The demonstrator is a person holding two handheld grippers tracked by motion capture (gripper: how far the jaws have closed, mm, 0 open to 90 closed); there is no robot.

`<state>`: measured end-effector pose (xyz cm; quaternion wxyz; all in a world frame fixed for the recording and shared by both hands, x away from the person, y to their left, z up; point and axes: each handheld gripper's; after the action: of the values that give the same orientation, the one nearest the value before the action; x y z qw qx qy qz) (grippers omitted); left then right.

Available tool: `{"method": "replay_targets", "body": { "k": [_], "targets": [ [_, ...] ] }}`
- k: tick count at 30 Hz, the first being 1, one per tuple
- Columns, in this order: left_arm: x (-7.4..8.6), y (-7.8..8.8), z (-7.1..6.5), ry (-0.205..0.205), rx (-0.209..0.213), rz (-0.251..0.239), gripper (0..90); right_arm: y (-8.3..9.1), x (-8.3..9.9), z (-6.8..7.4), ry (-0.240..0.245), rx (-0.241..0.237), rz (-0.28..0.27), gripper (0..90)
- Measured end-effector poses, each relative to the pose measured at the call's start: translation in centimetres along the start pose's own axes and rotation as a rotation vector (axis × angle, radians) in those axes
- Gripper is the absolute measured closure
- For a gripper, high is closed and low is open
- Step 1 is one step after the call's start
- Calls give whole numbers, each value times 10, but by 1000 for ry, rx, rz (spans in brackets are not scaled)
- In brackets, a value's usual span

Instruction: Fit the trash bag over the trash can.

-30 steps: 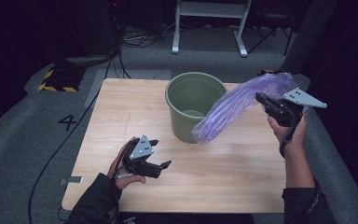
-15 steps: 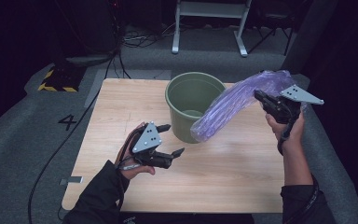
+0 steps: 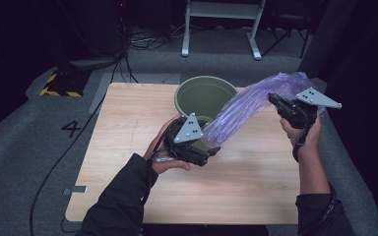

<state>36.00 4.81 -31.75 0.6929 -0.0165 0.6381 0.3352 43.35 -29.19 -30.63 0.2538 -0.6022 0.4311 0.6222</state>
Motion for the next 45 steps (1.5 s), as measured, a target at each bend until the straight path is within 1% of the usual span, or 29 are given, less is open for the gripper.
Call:
{"method": "replay_targets", "body": {
  "k": [1, 2, 3, 4, 5, 6, 7, 8, 9, 11, 13, 14, 16, 18, 19, 22, 27, 28, 30, 31, 34, 35, 36, 39, 40, 41, 42, 44, 45],
  "targets": [
    [-1, -4, 1, -2, 1, 2, 168, 0, 0, 0, 0, 0, -3, 900],
    [-2, -6, 2, -2, -5, 5, 189, 1, -1, 0, 1, 0, -5, 900],
    [-3, -8, 3, -7, -17, 10, 243, 1, -1, 0, 0, -1, -8, 900],
    [-3, -10, 4, -8, -20, 10, 291, 1, -1, 1, 1, -2, -9, 900],
    [-4, -11, 5, -16, -15, 11, 351, 1, -1, 1, 3, -3, -10, 900],
    [-5, -12, 6, -34, -20, 16, 423, 2, -1, 1, 3, -4, -12, 900],
    [-6, -12, 8, -44, -15, 11, 487, 2, -1, 2, 4, -5, -14, 900],
    [-7, -11, 11, -45, -7, 2, 539, 2, -1, 2, 5, -8, -16, 900],
    [-7, -11, 12, -51, -17, 3, 614, 2, -1, 3, 8, -9, -17, 900],
    [-8, -12, 16, -62, -15, 12, 696, 2, -1, 3, 7, -9, -21, 900],
    [-9, -15, 19, -84, -21, 35, 763, 2, -1, 3, 8, -10, -23, 900],
    [-10, -16, 21, -87, -28, 40, 805, 2, -1, 3, 8, -9, -23, 900],
    [-10, -17, 24, -92, -31, 40, 860, 2, -1, 4, 7, -9, -28, 900],
    [-11, -18, 30, -77, -14, 35, 886, 2, -2, 4, 7, -9, -31, 900],
    [-11, -20, 34, -71, -23, 43, 892, 2, -2, 4, 5, -10, -32, 900],
    [-13, -23, 40, -72, -64, 56, 894, 1, -3, 5, 12, -4, -32, 900],
    [-19, -26, 58, -53, -166, 69, 893, 1, -6, 6, 15, -2, -46, 900],
    [-19, -27, 61, -46, -173, 69, 893, 1, -7, 7, 16, -3, -47, 900],
    [-18, -31, 68, -34, -188, 85, 891, 0, -6, 8, 19, -4, -47, 900],
    [-17, -33, 72, -20, -195, 89, 888, 0, -6, 9, 17, -6, -48, 900],
    [-15, -41, 80, 8, -228, 104, 855, -2, -5, 10, 15, -9, -50, 900],
    [-14, -43, 82, 13, -248, 113, 845, -2, -5, 11, 17, -9, -52, 900],
    [-14, -46, 84, 20, -255, 127, 831, -3, -4, 13, 19, -8, -56, 900],
    [-13, -54, 89, 22, -279, 146, 828, -3, -4, 16, 24, -8, -66, 900],
    [-14, -55, 90, 17, -290, 150, 838, -3, -4, 17, 24, -8, -72, 900],
    [-15, -58, 92, 19, -302, 150, 849, -3, -4, 17, 23, -5, -77, 900],
    [-16, -59, 93, 23, -305, 148, 866, -3, -4, 17, 17, -1, -85, 900],
    [-17, -62, 95, 23, -336, 151, 883, -4, -4, 18, 18, 7, -92, 900],
    [-18, -63, 97, 29, -339, 153, 887, -4, -5, 18, 17, 11, -96, 900]
  ]
}}
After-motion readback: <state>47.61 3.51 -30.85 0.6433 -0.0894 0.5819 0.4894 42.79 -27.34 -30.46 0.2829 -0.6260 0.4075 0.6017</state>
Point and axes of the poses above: each handheld gripper's, and its own axes: y roughly backward along the jaws, x roughly out of its underside, z roughly to its left, and after that the axes turned 2 degrees about -x, right-handed
